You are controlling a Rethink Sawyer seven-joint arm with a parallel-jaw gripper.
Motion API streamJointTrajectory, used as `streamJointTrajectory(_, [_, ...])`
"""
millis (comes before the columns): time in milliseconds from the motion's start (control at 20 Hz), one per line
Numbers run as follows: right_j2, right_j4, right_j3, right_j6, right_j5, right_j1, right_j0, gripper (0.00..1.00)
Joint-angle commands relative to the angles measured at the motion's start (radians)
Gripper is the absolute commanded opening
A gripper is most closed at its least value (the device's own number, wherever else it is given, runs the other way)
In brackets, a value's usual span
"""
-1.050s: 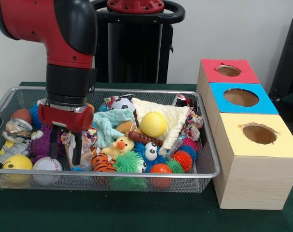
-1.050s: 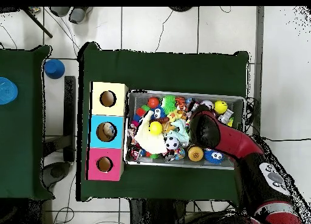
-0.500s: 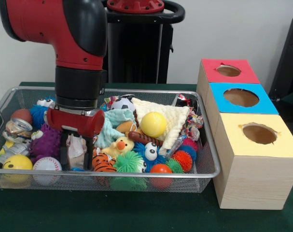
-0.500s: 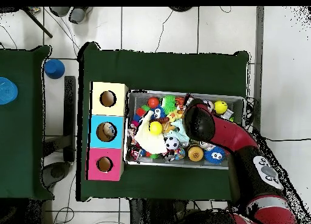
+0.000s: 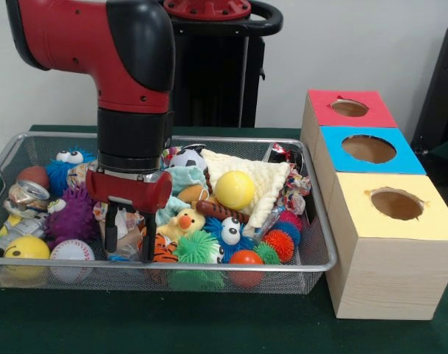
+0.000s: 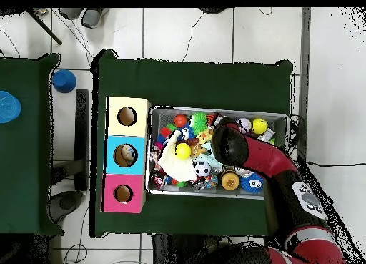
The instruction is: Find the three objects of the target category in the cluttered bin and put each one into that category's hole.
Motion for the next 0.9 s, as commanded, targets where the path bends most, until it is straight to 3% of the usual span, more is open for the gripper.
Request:
streamJointTrajectory(50, [-0.001, 0.024, 0.013, 0.116, 0.113, 0.058, 0.007, 1.0])
streamJointTrajectory(900, [0.0, -0.025, 0.049, 0.056, 0.147, 0.071, -0.03, 1.0])
